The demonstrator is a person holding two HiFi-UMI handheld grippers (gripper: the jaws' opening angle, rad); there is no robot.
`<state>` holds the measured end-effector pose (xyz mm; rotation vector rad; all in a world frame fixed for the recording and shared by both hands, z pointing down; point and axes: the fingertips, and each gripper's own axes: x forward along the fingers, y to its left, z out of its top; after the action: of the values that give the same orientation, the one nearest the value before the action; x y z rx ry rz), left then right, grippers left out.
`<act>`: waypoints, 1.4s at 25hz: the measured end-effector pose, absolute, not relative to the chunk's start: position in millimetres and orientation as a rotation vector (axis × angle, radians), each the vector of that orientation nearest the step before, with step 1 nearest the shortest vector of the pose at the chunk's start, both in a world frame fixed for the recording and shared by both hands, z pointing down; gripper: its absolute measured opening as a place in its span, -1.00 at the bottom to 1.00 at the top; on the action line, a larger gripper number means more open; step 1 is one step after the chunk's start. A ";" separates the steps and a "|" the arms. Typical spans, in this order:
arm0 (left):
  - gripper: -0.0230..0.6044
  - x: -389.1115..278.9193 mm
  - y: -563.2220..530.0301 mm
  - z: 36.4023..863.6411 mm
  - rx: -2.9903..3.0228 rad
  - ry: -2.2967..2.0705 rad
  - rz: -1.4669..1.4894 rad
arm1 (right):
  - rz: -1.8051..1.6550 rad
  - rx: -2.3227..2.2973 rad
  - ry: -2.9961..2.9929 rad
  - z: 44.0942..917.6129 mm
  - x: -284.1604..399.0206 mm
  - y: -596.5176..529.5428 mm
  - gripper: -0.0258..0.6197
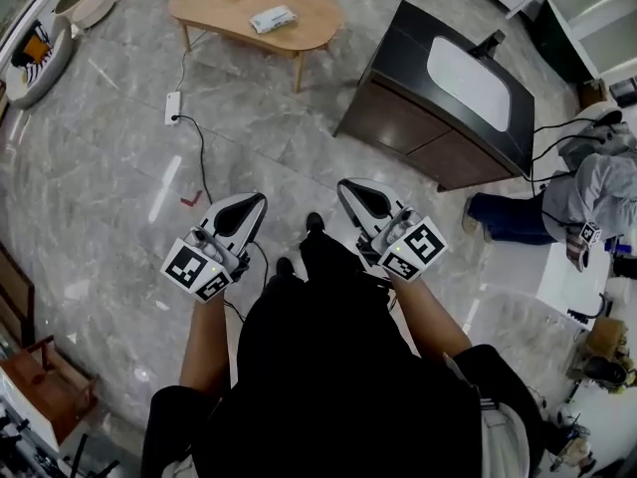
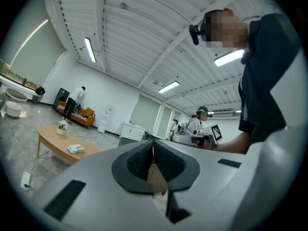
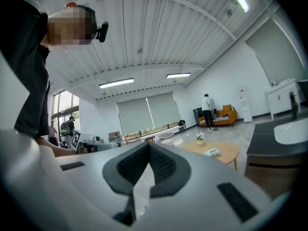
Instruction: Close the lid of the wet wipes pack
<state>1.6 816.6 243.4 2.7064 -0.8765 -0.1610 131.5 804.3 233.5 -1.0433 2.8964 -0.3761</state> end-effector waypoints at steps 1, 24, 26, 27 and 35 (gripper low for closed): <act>-0.87 3.9 808.3 246.7 2.699 -0.881 -0.144 | -0.384 -1.038 2.896 235.3 133.4 793.5 -0.89; -0.87 72.0 608.5 266.8 2.583 -0.994 -0.032 | -0.536 -0.783 2.939 265.6 201.5 594.6 -0.89; -0.87 60.6 594.0 268.0 2.573 -1.015 -0.045 | -0.536 -0.764 2.951 266.5 191.7 580.6 -0.89; -0.87 54.7 585.5 269.1 2.568 -1.023 -0.056 | -0.534 -0.758 2.958 267.3 186.5 572.4 -0.89; -0.87 3.8 493.1 276.5 2.538 -1.025 -0.142 | -0.553 -0.766 2.999 268.0 134.3 480.9 -0.89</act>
<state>3.8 493.1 276.5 2.5383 -1.0254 -0.1418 134.3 480.9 268.0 -0.7663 2.9993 -0.5534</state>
